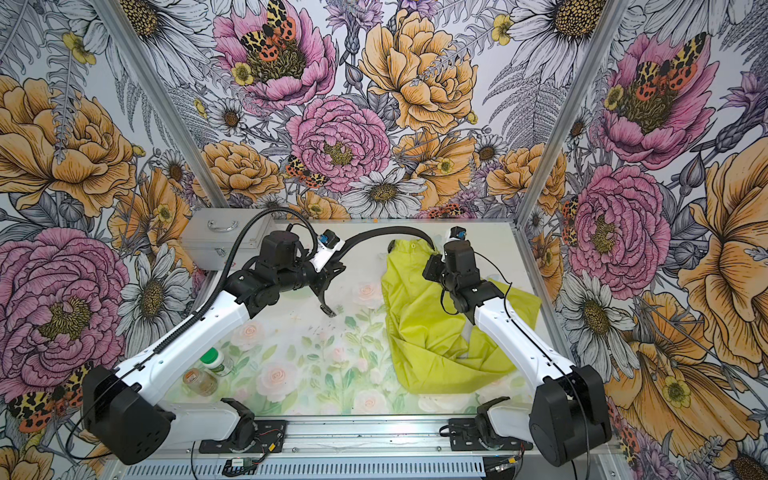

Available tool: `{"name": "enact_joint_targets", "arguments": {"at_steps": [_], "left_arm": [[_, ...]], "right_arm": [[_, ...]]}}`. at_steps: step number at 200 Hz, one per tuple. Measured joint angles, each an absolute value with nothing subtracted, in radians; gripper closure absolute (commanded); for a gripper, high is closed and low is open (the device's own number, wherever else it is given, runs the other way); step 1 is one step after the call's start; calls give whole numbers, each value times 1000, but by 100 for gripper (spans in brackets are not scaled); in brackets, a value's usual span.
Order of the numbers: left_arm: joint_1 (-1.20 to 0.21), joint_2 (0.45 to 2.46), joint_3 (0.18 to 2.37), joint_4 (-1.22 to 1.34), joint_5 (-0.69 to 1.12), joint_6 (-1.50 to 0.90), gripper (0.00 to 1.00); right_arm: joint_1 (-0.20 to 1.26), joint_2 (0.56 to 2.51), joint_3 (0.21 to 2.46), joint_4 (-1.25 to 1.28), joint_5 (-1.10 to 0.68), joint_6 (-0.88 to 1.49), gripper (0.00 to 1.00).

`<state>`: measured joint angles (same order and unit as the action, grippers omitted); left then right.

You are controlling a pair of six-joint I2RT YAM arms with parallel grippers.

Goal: Remove the belt from the trousers

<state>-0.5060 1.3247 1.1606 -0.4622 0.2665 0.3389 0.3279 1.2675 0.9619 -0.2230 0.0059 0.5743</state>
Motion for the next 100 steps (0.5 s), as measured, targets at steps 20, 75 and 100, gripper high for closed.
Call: {"name": "enact_joint_targets", "arguments": {"at_steps": [20, 75, 100], "left_arm": [[-507, 1353, 1145, -458, 255, 379, 39], [-642, 1418, 1252, -482, 216, 463, 16], [-708, 1504, 1406, -499, 177, 481, 17]], "right_arm": [[344, 1259, 962, -226, 5, 556, 100], [390, 1272, 964, -228, 6, 508, 100], [411, 1293, 964, -228, 10, 491, 100]]}}
